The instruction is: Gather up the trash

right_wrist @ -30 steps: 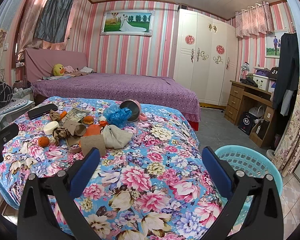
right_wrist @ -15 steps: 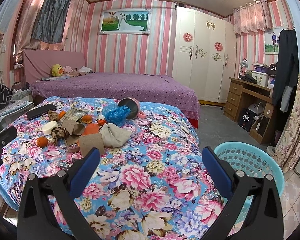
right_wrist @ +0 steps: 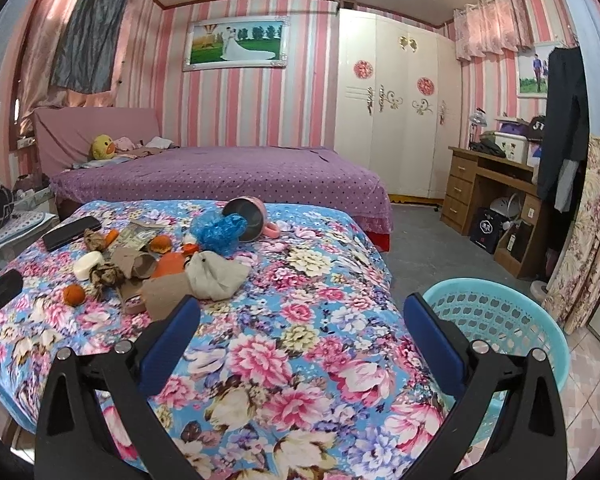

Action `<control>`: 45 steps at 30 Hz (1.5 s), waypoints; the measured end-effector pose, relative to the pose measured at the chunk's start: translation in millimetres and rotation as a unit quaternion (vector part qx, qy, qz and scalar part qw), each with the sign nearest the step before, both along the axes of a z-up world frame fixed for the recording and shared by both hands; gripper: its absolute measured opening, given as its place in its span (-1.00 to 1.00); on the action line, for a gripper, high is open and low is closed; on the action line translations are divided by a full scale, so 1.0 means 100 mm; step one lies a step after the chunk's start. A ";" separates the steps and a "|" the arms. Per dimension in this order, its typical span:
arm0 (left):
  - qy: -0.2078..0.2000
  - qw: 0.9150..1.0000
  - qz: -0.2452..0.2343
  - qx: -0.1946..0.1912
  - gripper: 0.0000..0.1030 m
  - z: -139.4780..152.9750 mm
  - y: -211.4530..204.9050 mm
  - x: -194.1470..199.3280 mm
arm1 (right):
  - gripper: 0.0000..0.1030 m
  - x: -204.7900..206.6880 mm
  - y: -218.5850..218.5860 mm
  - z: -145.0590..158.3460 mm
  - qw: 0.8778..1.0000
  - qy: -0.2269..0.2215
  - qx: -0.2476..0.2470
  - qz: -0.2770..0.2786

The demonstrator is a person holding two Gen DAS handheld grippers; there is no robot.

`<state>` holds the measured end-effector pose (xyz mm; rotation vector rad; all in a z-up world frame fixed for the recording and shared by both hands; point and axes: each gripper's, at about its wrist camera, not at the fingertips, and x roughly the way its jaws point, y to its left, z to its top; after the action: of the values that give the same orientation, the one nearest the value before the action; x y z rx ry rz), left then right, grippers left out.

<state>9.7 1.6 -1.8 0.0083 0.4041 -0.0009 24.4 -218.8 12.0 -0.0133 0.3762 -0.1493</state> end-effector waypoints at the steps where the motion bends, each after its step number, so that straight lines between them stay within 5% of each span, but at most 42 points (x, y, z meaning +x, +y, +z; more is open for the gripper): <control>1: 0.000 1.000 -0.001 0.001 0.90 0.02 0.02 0.03 | 0.92 0.04 -0.01 0.01 1.000 0.003 -0.001 -0.002; 13: 0.027 0.999 0.003 0.023 0.90 0.05 0.28 0.66 | 0.92 0.72 -0.10 0.44 1.000 -0.006 0.023 0.002; 20: 0.114 0.993 -0.002 0.001 0.89 -0.48 0.47 0.99 | 0.92 0.93 -0.04 0.04 1.000 0.023 -0.003 0.005; 28: 0.139 0.990 -0.002 -0.017 0.89 -0.64 0.48 1.22 | 0.92 1.11 -0.02 -0.21 0.997 0.072 -0.003 0.021; 31: 0.149 0.989 -0.012 -0.010 0.63 -0.65 0.42 1.28 | 0.92 1.14 0.00 -0.26 0.997 0.076 -0.001 0.022; 36: 0.181 0.982 -0.039 -0.030 -0.23 -0.74 0.40 1.40 | 0.92 1.13 0.05 -0.29 0.997 0.072 0.003 0.025; 39: 0.180 0.982 -0.048 -0.040 -0.42 -0.72 0.42 1.37 | 0.92 1.12 0.11 -0.28 0.996 0.077 -0.004 0.035; 45: 0.153 0.987 -0.032 -0.042 -0.49 -0.55 0.54 1.22 | 0.92 1.11 0.36 -0.33 0.992 0.092 0.018 0.088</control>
<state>131.3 55.4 -56.7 -0.0632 0.7115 -0.0833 135.0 -183.1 -20.8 -0.0245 0.5591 0.0346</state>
